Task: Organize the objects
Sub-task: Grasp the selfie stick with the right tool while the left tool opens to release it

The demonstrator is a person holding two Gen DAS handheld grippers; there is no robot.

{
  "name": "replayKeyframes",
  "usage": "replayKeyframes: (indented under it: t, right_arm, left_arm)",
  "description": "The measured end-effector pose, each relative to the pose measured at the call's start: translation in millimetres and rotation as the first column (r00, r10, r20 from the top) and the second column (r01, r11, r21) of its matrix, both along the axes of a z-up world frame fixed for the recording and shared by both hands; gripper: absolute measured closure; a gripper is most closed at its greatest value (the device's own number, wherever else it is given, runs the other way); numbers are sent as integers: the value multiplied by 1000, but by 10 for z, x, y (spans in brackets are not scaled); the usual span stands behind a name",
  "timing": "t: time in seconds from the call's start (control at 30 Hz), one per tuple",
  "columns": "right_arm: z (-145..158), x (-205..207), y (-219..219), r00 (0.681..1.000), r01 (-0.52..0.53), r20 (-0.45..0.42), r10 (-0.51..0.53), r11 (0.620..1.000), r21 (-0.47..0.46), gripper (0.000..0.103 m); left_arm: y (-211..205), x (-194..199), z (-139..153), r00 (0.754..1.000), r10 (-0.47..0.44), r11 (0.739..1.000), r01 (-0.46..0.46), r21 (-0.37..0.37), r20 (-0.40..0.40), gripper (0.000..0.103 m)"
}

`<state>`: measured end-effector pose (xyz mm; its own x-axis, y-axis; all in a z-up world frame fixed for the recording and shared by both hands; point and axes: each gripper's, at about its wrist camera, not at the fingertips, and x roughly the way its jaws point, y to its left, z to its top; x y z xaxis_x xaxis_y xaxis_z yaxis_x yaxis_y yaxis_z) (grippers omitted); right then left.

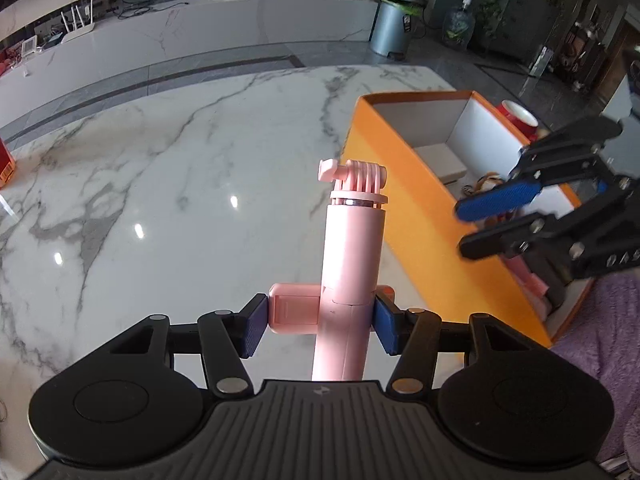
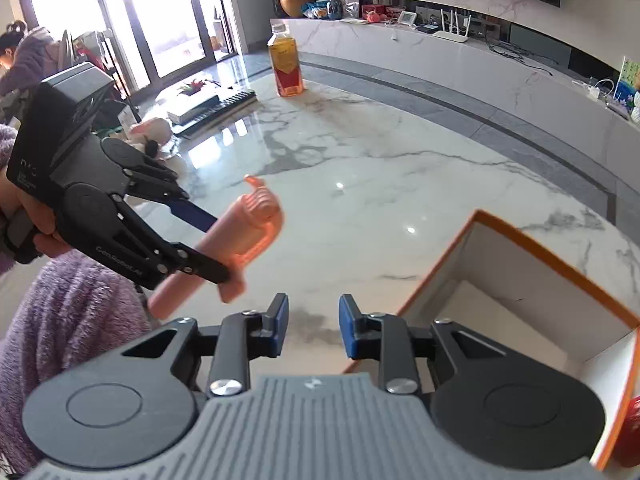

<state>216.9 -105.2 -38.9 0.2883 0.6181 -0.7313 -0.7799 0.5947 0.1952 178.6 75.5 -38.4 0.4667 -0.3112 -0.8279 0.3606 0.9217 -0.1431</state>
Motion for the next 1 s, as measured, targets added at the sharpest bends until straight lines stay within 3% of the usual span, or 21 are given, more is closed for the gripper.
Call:
replayKeyframes:
  t: [0.13, 0.3, 0.5, 0.67, 0.83, 1.0]
  right_arm:
    - [-105, -162, -61, 996, 44, -85, -35, 993, 113, 77]
    - [-74, -293, -323, 989, 90, -133, -61, 971, 223, 78]
    - [152, -285, -536, 992, 96, -100, -71, 957, 275, 84]
    - [316, -201, -807, 993, 114, -55, -104, 959, 259, 87]
    - [407, -93, -1096, 993, 114, 8, -118, 969, 219, 87]
    - [472, 98, -1252, 982, 153, 100, -162, 984, 85, 91]
  left_arm:
    - [-126, -131, 159, 999, -22, 998, 23, -53, 31, 39]
    - [-277, -170, 329, 997, -51, 996, 56, -68, 63, 39]
    - [-592, -92, 523, 987, -111, 990, 120, -73, 118, 39]
    - [-868, 87, 594, 974, -167, 980, 181, -81, 154, 39]
    - [-1108, 387, 535, 962, -225, 958, 247, -144, 153, 39]
    - [-1451, 693, 401, 947, -276, 946, 298, -130, 162, 38]
